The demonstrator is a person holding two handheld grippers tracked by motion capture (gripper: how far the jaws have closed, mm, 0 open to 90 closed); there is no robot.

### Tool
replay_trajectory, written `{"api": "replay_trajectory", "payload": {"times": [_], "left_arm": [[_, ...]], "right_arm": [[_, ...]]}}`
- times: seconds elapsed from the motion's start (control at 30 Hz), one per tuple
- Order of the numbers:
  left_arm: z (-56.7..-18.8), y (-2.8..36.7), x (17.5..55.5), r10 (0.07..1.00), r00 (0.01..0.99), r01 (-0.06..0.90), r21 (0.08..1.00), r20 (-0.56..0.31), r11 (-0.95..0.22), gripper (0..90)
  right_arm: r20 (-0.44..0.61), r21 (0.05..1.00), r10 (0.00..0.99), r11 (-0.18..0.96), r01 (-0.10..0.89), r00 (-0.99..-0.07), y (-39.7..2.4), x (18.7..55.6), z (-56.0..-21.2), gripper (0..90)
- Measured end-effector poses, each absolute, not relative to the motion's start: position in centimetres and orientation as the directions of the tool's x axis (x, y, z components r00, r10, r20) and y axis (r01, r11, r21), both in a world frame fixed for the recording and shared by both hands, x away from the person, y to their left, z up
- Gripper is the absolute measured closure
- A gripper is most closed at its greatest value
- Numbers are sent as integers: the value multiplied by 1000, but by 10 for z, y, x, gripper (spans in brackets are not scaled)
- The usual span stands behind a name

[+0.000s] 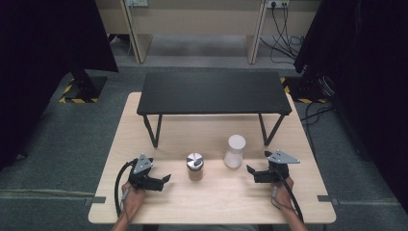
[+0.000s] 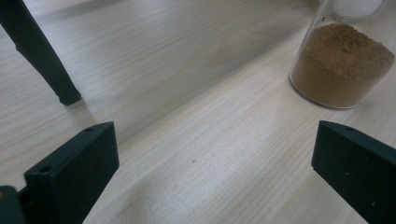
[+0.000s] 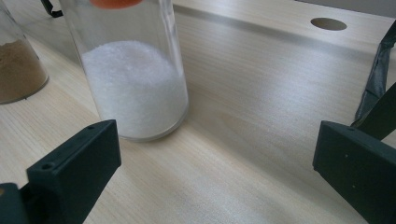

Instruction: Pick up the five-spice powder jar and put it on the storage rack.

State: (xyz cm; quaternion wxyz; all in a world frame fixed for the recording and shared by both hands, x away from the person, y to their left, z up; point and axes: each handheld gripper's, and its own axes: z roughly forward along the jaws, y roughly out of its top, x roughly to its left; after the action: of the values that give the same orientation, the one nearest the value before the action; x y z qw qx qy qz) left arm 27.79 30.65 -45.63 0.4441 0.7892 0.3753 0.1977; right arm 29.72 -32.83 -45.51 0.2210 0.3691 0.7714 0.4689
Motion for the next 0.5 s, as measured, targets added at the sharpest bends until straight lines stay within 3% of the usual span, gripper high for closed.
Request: {"api": "replay_trajectory", "payload": {"times": [0.5], "left_arm": [[-457,308,278,766,642,414,852,-24,-321,0]], "right_arm": [[6,887,776,287,362,-630,-328,297,-455,10]]}}
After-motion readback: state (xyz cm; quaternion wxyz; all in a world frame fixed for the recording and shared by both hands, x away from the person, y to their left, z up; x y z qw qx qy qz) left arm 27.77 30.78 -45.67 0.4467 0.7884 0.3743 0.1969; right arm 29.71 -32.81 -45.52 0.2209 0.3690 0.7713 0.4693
